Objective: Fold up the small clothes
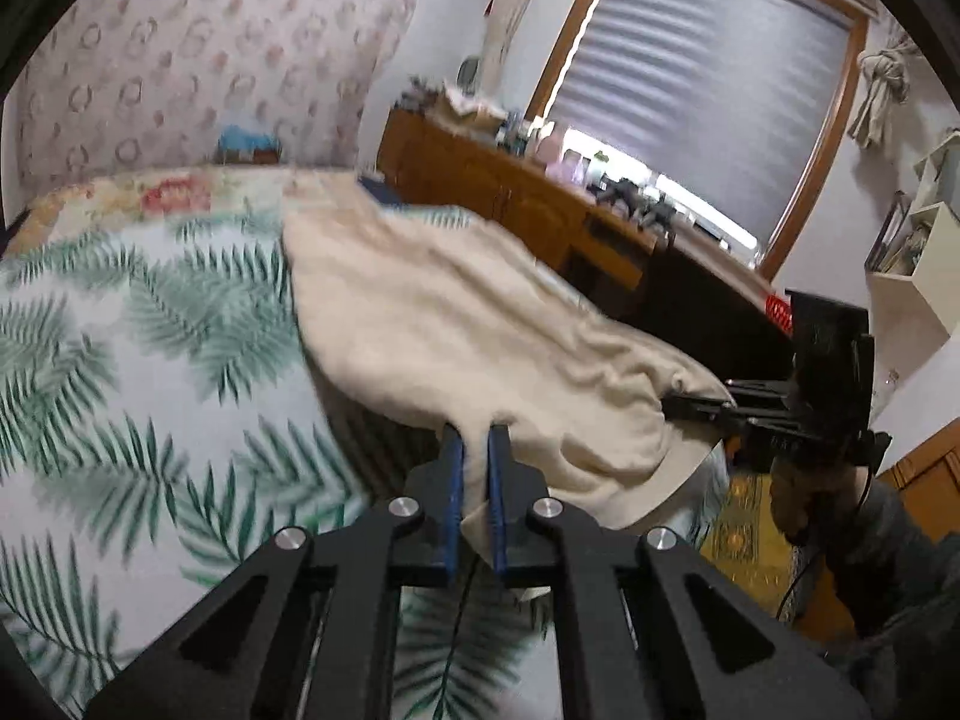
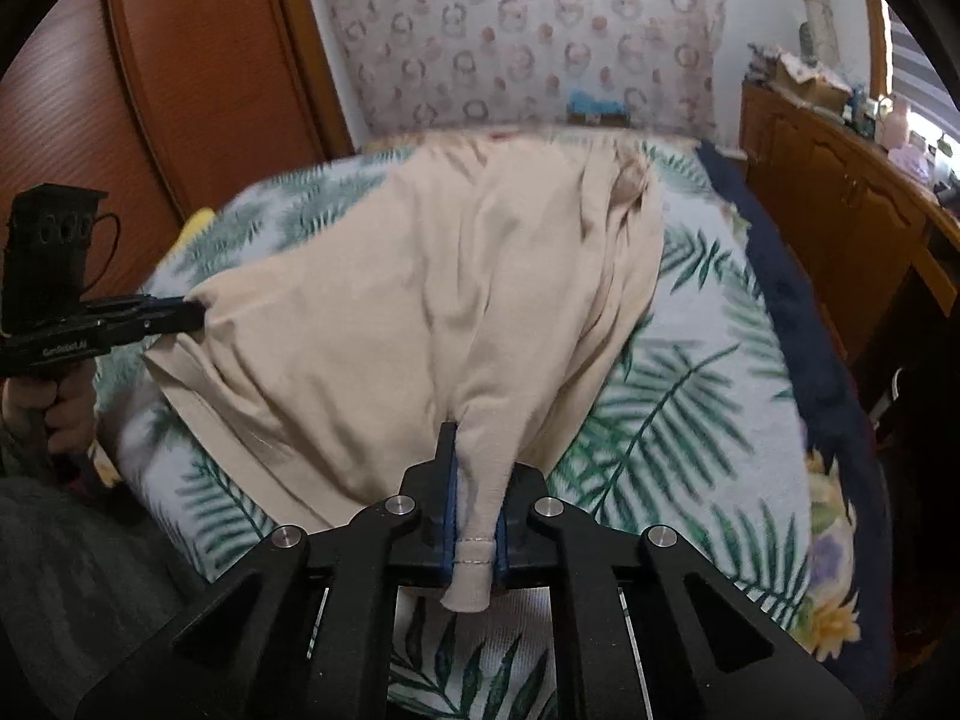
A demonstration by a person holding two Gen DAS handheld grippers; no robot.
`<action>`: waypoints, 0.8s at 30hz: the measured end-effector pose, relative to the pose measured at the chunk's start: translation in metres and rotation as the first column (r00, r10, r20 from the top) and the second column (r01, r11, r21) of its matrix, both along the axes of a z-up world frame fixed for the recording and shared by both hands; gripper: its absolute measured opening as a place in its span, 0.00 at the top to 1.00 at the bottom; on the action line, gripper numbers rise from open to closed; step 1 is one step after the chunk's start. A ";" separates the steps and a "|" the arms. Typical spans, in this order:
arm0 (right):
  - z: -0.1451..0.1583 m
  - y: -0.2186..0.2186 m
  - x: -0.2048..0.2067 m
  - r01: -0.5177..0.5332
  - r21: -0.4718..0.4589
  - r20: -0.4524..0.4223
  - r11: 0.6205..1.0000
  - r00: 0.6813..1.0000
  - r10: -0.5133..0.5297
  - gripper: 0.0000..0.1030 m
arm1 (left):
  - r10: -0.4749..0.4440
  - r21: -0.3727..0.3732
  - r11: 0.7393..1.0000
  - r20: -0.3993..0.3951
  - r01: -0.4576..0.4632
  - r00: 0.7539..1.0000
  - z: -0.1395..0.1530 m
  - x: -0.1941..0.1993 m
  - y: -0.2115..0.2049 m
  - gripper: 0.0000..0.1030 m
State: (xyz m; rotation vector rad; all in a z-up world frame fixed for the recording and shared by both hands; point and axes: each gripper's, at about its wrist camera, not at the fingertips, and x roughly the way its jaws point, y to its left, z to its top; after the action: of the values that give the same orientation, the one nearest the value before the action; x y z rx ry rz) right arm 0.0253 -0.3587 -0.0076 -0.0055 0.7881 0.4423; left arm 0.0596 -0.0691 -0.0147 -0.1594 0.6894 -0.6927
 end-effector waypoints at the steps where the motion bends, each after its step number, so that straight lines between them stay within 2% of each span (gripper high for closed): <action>1: 0.005 -0.001 0.001 0.001 0.011 0.016 1.000 1.000 -0.001 0.94 | 0.006 -0.004 1.000 0.012 -0.006 1.000 0.005 0.002 0.001 0.95; 7: 0.038 -0.001 0.022 0.013 0.039 0.118 0.999 0.993 -0.017 0.94 | 0.028 -0.024 0.999 0.055 -0.026 0.998 0.039 0.040 0.001 0.95; 13: 0.064 -0.008 0.070 0.030 0.073 0.198 0.997 0.979 -0.044 0.94 | 0.064 0.007 0.998 0.057 -0.065 0.996 0.042 0.094 0.000 0.95; 24: 0.060 -0.011 0.149 0.013 0.063 0.182 0.998 0.983 -0.024 0.94 | 0.111 0.049 0.993 0.000 -0.111 0.994 0.028 0.177 -0.001 0.95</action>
State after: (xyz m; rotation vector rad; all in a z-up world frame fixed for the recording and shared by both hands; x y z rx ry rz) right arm 0.1740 -0.3694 0.0525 0.0189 0.5930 0.4418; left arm 0.2367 -0.0698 0.0129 -0.1526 0.6944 -0.5682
